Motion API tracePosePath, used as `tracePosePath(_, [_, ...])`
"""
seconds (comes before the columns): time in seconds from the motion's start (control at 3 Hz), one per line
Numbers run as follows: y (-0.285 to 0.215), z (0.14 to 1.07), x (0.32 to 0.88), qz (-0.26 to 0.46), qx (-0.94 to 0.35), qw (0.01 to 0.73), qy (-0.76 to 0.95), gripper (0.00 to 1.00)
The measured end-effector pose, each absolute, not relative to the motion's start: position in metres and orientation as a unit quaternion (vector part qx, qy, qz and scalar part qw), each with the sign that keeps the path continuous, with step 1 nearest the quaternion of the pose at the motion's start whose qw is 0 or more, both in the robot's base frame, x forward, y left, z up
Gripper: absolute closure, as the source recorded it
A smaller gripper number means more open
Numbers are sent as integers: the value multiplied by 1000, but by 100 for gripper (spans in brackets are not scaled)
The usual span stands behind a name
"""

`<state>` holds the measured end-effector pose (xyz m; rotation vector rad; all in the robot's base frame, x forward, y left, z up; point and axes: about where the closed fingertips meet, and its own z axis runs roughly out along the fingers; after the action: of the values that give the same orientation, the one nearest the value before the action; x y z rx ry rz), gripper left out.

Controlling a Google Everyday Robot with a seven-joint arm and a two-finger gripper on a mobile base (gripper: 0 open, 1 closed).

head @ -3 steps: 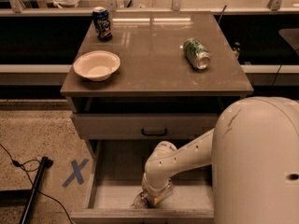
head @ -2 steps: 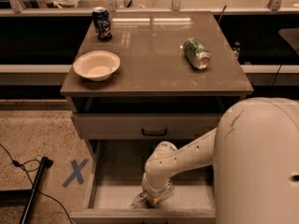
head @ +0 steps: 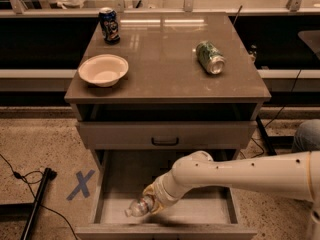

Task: Pick water bottle from middle drawer and place on counter

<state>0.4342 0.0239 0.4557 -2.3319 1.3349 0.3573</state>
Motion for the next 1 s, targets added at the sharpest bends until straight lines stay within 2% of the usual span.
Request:
tracePosePath(0.33, [51, 488, 424, 211, -805, 290, 473, 100])
tracePosePath(0.67, [49, 540, 404, 262, -791, 354, 424, 100])
tracePosePath(1.0, [7, 576, 396, 286, -768, 425, 384, 100])
